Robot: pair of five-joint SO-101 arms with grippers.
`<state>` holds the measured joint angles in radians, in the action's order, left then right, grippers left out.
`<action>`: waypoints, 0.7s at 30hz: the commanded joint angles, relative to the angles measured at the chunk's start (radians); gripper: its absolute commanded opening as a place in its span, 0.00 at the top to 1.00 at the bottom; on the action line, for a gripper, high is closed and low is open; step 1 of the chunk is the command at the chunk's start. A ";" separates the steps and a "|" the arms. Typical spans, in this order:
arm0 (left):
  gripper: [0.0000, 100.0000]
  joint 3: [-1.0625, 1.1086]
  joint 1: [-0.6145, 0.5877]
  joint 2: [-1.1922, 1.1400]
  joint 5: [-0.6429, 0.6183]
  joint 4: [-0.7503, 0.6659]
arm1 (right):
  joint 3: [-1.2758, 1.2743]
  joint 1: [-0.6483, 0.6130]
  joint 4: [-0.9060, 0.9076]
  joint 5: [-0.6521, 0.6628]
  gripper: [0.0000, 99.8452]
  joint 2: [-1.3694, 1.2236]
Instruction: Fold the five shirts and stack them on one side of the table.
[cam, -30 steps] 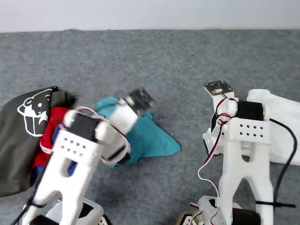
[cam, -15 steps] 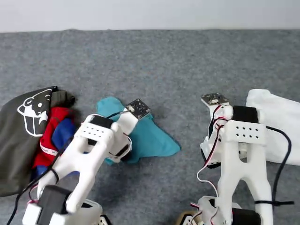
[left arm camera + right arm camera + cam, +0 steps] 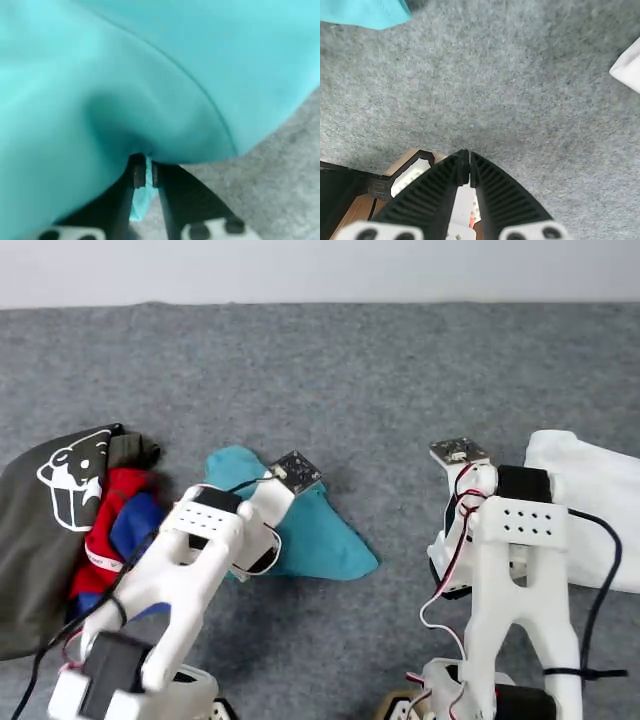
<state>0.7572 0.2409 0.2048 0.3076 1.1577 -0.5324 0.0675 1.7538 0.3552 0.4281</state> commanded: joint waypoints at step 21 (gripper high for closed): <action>0.99 -0.547 0.241 0.577 0.005 -0.015 | 0.002 -0.008 0.024 -0.009 0.99 0.038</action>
<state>0.2739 0.4189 0.7603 0.3122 1.1930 -0.5370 0.0675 1.7538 0.3552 0.4281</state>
